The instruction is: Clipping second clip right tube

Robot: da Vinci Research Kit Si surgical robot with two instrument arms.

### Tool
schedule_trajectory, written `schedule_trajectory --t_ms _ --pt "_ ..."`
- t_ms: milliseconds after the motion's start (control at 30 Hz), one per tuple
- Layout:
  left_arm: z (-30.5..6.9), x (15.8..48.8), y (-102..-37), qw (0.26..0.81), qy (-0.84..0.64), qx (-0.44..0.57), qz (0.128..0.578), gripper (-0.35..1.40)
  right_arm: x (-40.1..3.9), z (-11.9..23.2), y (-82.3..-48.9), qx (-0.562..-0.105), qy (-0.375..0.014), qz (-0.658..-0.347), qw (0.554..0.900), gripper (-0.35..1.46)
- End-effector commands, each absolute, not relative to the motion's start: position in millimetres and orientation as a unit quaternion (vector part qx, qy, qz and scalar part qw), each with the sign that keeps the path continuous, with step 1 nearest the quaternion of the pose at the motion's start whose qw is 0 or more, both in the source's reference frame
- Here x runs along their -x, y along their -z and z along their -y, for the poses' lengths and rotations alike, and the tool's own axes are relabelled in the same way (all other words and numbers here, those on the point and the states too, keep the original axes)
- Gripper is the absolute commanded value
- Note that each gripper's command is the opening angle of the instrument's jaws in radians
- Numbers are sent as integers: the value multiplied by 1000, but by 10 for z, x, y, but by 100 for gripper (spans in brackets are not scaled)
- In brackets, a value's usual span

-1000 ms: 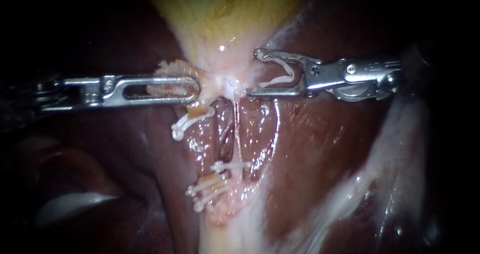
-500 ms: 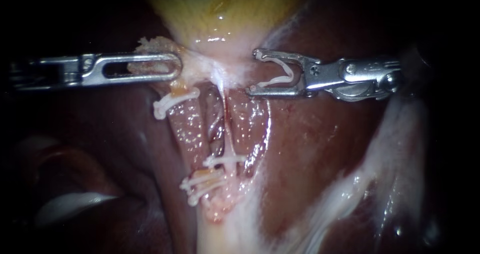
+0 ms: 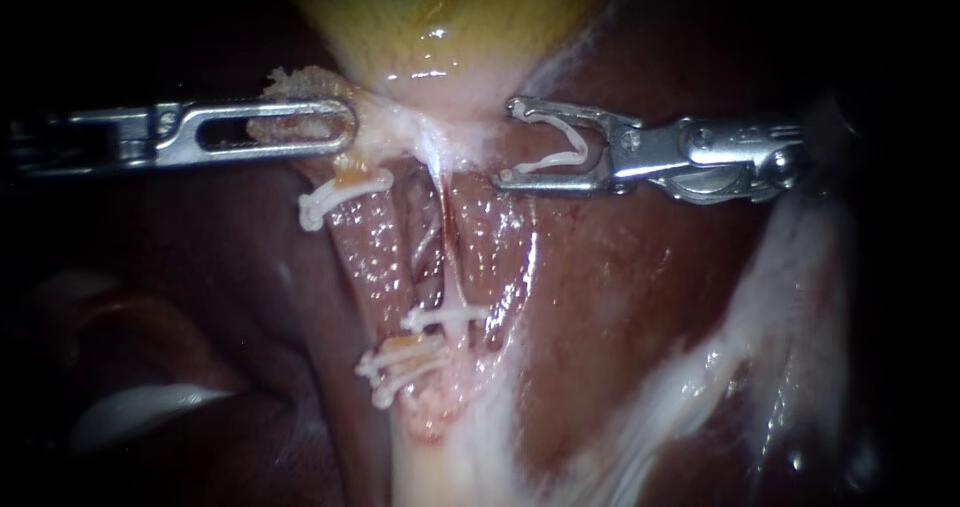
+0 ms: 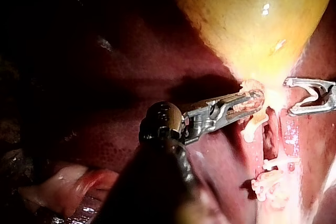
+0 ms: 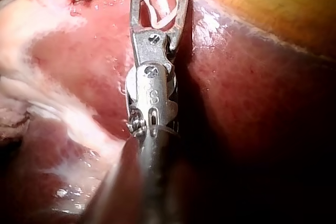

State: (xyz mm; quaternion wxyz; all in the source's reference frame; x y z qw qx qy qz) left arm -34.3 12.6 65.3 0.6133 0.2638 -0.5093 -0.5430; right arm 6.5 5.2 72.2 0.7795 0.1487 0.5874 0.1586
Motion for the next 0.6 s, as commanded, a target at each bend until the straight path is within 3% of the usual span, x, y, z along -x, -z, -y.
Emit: schedule_trajectory --t_ms 33,200,600 --pt "-126 343 -653 613 543 -263 509 -35 -65 -50 -720 -156 -164 -588 777 50" --pt "-124 343 -653 614 543 -263 509 -35 -65 -41 -711 -183 -179 -589 767 49" --pt "-122 343 -654 614 543 -262 510 -35 -69 -25 -690 -210 -169 -598 755 49"
